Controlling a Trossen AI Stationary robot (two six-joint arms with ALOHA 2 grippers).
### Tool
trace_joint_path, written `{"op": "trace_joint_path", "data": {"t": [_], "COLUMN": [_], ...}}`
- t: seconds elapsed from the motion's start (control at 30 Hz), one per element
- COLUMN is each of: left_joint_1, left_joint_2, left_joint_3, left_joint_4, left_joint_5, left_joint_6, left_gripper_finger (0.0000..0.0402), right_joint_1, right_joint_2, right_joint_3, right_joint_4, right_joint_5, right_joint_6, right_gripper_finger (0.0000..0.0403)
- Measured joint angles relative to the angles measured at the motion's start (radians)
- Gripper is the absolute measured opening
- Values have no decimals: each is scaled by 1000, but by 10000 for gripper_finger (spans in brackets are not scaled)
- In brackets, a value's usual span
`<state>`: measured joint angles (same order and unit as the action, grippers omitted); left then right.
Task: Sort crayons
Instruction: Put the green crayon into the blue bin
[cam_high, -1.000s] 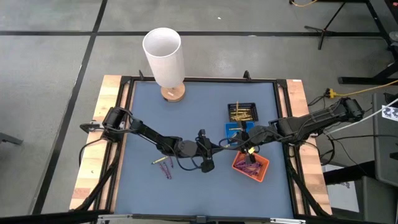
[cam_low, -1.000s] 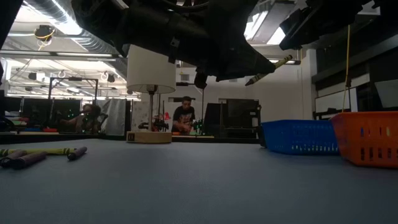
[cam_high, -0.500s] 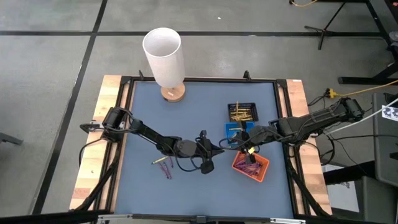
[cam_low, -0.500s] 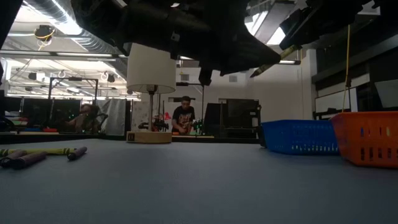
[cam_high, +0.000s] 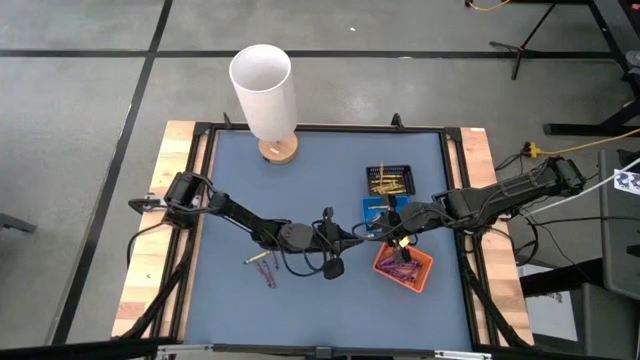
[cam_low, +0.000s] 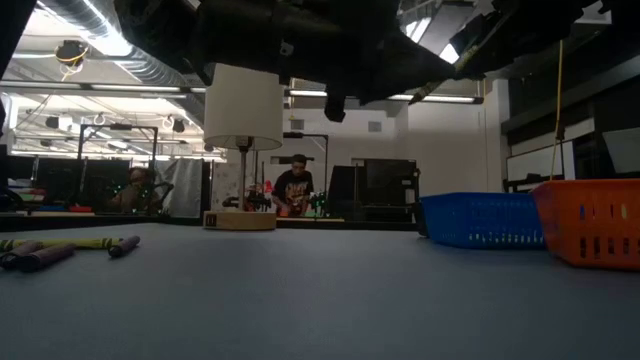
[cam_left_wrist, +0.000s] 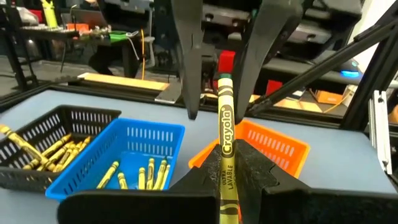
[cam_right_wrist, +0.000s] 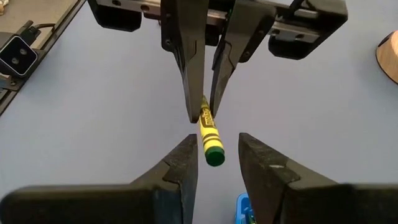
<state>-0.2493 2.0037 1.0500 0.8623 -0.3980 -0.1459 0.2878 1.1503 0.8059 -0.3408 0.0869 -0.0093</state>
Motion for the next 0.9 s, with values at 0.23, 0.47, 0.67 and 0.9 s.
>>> {"op": "trace_joint_path", "data": {"t": [0.23, 0.47, 0.67, 0.9], "left_joint_1": [0, 0, 3, 8], "left_joint_2": [0, 0, 0, 0], "left_joint_3": [0, 0, 0, 0], "left_joint_4": [-5, -5, -5, -5], "left_joint_5": [-1, -4, -8, -7], "left_joint_6": [0, 0, 0, 0], "left_gripper_finger": [10, 10, 10, 10], "right_joint_1": [0, 0, 0, 0], "right_joint_2": [0, 0, 0, 0], "right_joint_3": [0, 0, 0, 0], "right_joint_4": [1, 1, 2, 3], "right_joint_5": [0, -1, -2, -44], "right_joint_6": [0, 0, 0, 0], "right_gripper_finger": [115, 115, 115, 97]}}
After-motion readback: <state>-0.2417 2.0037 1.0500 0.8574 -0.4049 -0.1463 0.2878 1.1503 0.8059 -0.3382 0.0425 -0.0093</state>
